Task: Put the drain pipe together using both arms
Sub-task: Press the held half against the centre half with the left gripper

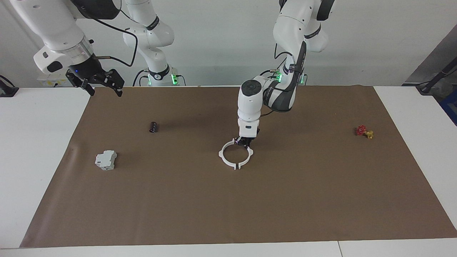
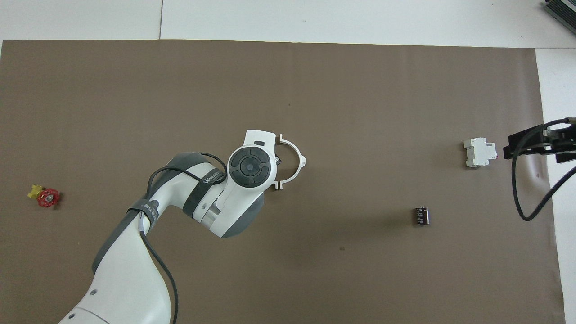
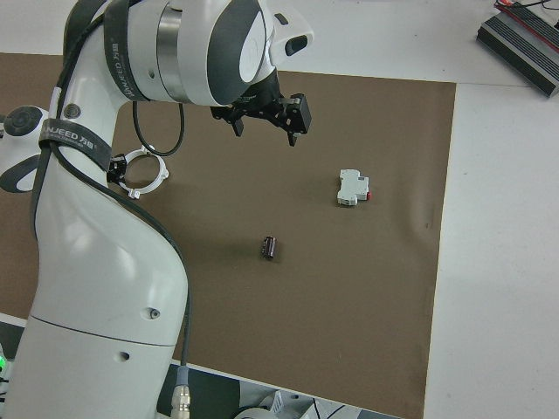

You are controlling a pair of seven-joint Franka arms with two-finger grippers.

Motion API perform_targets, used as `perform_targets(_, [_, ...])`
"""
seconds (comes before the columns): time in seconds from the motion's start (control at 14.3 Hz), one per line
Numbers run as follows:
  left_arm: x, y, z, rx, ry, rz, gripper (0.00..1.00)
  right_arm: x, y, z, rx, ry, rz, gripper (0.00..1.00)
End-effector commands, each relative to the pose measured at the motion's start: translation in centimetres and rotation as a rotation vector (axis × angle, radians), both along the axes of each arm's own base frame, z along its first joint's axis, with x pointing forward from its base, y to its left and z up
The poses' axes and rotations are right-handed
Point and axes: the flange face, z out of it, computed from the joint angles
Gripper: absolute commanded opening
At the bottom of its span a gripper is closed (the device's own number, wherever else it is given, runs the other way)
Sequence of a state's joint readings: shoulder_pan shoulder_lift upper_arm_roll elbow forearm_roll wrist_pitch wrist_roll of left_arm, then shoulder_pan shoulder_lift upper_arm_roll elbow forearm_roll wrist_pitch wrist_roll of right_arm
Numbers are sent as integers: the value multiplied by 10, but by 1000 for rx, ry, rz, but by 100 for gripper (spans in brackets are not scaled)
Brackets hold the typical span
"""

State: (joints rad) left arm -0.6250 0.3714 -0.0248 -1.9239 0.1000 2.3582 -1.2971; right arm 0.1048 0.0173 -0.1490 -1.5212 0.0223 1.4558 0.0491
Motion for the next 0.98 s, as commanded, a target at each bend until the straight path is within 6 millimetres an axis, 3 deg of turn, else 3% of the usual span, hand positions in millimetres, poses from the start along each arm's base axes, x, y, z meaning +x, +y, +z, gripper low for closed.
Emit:
perform_targets(0.0, [-8,-9,0,21,-7,-8,0,-4,0,0,18,-2,-5,100])
perform_targets(0.91, [-3,-6,0,7,-23,-1,0,-4,0,-1,18,0,-5,100])
